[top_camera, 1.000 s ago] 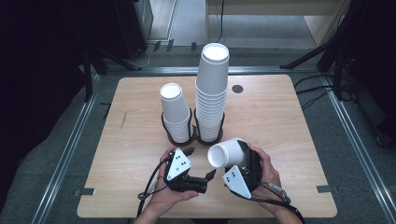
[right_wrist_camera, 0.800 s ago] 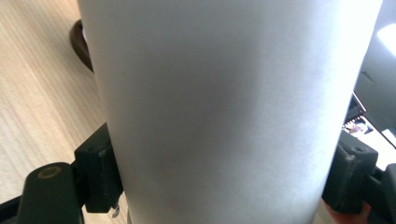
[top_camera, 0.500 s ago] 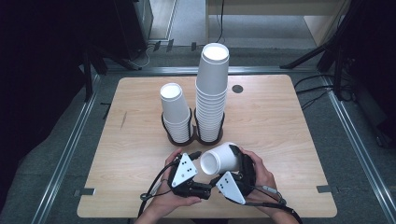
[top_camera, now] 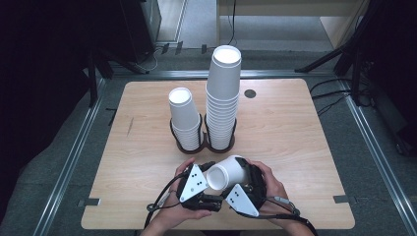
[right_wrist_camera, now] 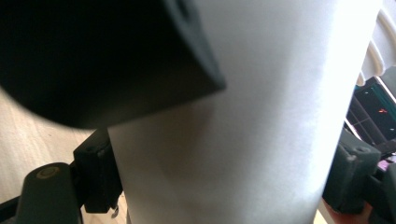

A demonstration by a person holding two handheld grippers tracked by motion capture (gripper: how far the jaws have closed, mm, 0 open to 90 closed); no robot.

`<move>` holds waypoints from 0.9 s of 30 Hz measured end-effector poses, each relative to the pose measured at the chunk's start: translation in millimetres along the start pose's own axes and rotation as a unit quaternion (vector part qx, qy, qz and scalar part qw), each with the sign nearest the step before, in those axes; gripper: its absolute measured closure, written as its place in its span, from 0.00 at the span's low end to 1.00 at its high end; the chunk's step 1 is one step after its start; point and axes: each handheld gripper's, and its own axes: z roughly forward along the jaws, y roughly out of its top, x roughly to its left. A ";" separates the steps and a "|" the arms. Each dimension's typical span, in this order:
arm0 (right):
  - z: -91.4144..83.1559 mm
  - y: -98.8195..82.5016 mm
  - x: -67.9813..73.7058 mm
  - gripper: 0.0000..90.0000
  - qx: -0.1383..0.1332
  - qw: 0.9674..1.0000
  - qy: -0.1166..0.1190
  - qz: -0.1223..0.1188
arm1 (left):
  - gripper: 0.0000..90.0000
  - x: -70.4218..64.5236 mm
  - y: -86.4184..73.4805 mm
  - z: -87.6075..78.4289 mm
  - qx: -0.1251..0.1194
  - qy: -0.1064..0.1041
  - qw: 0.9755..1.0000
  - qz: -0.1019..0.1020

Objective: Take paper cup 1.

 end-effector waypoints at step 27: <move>-2.2 2.8 4.9 0.17 -0.017 0.999 0.037 0.003 | 0.20 1.7 0.4 -3.7 -0.010 -0.014 1.000 0.009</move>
